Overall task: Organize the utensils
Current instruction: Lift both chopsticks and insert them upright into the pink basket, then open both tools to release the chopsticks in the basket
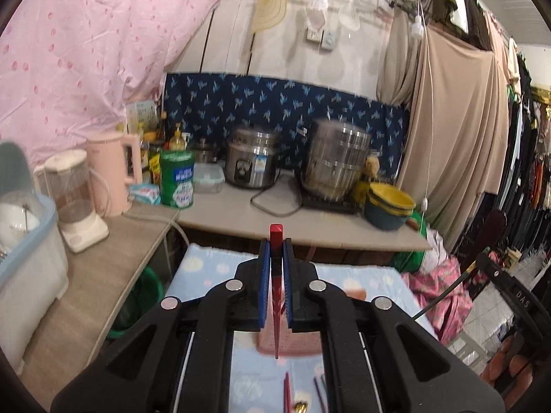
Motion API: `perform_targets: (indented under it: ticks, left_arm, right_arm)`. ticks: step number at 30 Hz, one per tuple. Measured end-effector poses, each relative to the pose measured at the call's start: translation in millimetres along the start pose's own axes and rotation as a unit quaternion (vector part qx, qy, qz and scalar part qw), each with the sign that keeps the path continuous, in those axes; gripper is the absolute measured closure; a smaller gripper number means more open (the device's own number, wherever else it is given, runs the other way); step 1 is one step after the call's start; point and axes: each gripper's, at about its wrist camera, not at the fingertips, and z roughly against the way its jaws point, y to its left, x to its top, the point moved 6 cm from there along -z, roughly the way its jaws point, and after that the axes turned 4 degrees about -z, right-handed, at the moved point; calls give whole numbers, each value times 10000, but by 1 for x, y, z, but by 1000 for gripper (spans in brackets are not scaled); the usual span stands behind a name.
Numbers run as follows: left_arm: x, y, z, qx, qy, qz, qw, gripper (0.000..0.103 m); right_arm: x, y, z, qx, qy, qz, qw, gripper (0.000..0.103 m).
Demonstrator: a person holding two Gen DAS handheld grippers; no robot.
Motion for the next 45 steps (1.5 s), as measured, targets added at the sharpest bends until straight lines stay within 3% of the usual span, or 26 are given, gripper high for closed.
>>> perform_targets:
  ticks: [6,10,21,29,31,36,41,45]
  left_arm:
    - [35,-7,-20,-113,-390,117,9991,96]
    - [36,-10,-38,-90,-405,72,9991,96]
    - [-14,-2,-91,31,317,33,9995,96]
    - [-32,2,-103,54,584,112,9982,95]
    - [-35,3,-104,69,650,127,9978,93]
    - [-38,7,-101,138,657,203,9975,65]
    - [-39,7,-94,153,667,182,9975,62]
    - [-48,8,-84,134,737,186,9970,54]
  right_arm:
    - [23,17,-29,221,-313,-143,9992,96]
    - [23,23,-53,154,-321,-35,9994,96]
    - [-37,-9,-102,-249,485,-22,9985,96]
    - [-59,-17,-109,-358,719,24,9968,93]
    - [-62,-18,-108,-390,729,47,9966,92]
    - [-63,-18,-104,-420,729,54,9964,90]
    - [-62,-18,-95,-420,696,62,9967,85]
    - [-66,-17,-79,-380,759,32,9964,84]
